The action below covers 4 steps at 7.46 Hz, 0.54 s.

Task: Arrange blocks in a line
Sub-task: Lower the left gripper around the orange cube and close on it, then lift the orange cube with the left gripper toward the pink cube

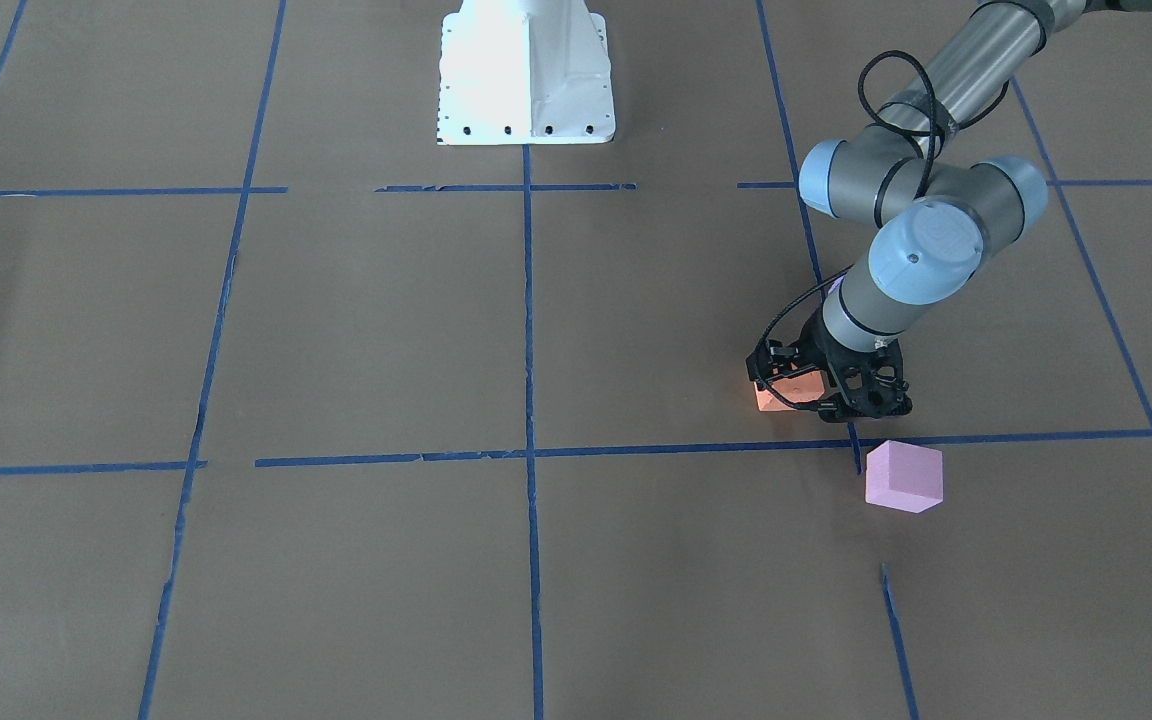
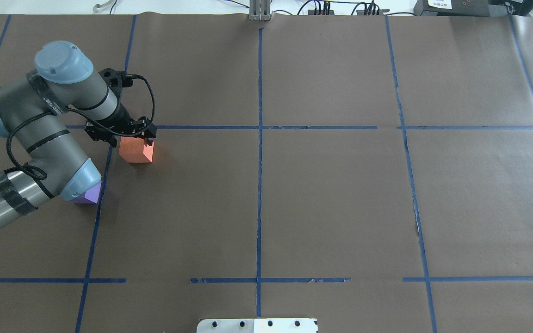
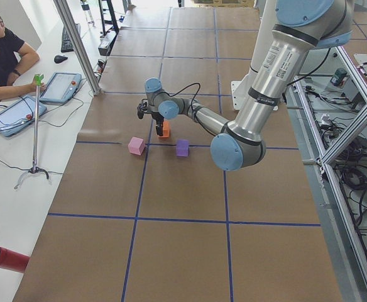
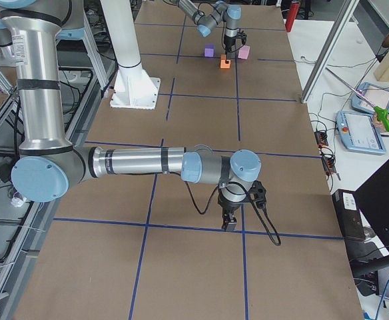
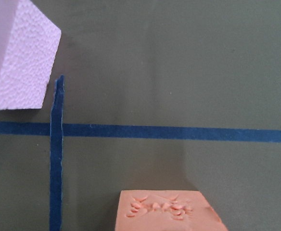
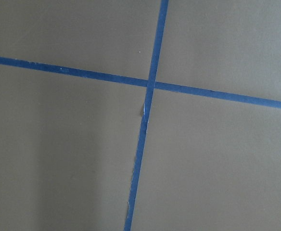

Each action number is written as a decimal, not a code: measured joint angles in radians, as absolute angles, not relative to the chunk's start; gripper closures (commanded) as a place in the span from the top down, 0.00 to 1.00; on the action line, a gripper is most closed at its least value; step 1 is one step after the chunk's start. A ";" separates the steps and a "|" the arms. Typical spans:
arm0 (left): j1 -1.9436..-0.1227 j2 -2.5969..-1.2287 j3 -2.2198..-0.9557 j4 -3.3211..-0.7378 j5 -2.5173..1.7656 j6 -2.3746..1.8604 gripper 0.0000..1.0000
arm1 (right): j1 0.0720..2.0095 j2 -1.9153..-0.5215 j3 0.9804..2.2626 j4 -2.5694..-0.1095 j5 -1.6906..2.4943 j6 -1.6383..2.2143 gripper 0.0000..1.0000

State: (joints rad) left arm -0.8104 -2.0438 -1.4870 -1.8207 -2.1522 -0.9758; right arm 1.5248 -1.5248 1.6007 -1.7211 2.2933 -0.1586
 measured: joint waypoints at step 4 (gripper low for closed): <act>-0.810 -2.043 -1.489 -1.823 -2.153 -0.974 0.20 | 1.525 -1.525 1.600 -1.721 2.293 -0.158 1.00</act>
State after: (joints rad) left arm -0.8101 -2.0433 -1.4888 -1.8233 -2.1530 -0.9741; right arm 1.5248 -1.5248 1.6000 -1.7211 2.2933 -0.1584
